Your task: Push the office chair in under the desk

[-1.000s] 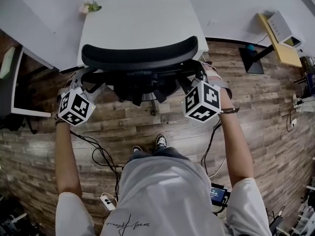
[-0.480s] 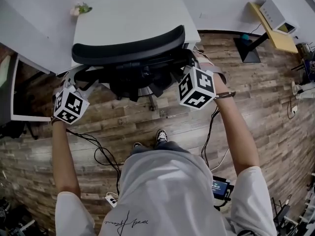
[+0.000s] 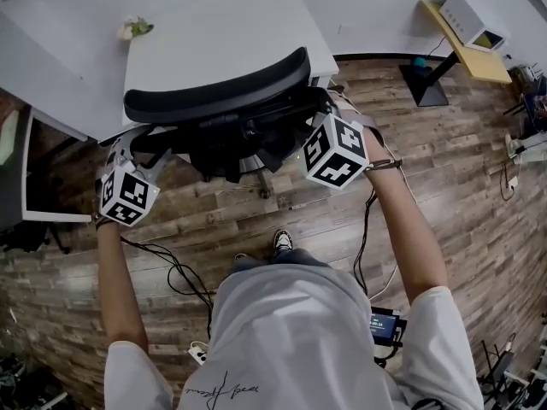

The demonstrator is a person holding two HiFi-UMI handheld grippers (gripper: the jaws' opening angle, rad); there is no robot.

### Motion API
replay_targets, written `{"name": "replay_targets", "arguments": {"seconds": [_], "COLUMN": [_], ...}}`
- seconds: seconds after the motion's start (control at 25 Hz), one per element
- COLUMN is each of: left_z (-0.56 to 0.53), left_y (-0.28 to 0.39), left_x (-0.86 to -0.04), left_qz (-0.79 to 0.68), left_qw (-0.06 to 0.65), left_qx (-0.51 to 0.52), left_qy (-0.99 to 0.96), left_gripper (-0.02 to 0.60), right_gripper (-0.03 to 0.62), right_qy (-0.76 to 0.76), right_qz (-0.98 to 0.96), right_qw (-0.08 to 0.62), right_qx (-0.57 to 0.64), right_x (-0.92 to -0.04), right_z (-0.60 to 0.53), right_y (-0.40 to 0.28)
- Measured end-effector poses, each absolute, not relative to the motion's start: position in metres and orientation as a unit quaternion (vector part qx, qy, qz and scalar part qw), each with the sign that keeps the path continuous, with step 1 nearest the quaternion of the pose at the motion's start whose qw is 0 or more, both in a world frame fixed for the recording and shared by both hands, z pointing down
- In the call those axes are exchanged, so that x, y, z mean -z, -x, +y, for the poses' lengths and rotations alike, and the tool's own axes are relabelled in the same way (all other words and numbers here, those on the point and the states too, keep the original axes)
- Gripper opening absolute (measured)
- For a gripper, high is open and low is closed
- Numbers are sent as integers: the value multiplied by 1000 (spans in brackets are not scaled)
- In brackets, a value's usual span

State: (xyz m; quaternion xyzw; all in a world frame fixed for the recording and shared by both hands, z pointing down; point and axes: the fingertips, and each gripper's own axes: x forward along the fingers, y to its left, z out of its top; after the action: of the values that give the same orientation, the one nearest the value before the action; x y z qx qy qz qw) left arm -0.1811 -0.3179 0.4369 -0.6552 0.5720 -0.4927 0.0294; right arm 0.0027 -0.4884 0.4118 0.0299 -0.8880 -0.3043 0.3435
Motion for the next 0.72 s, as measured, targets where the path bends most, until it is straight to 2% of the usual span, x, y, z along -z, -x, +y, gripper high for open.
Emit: {"name": "replay_targets", "arguments": {"seconds": [0.08,0.12,0.24,0.44,0.72], "left_z": [-316,-314,-303,-287,-277], "left_y": [179,177,167,155,136], "left_x": [-426,-418,-397,-390,-386], "left_qz": [587,597,630,688,736], "left_qw": [35,38,39,-18,-61], "left_qx": [471,456,409,277,190], "left_qy": [657,659,659,670,647], "left_gripper": [208,179,152,99,35], "right_gripper": [193,192,178,172,138], "right_qy": [-32,-34,-40,-53,-77], "right_qz": [-893,-895,-906,-919,-941], "right_qw": [335,329,309,291,263], "right_qx": [300,299,285,259,201], "right_x": [-407,-404,-395,-391,-387], "right_z": [-486,-485,-479,-469,-459], "right_y": [-2,-2,-6,-11,-18]}}
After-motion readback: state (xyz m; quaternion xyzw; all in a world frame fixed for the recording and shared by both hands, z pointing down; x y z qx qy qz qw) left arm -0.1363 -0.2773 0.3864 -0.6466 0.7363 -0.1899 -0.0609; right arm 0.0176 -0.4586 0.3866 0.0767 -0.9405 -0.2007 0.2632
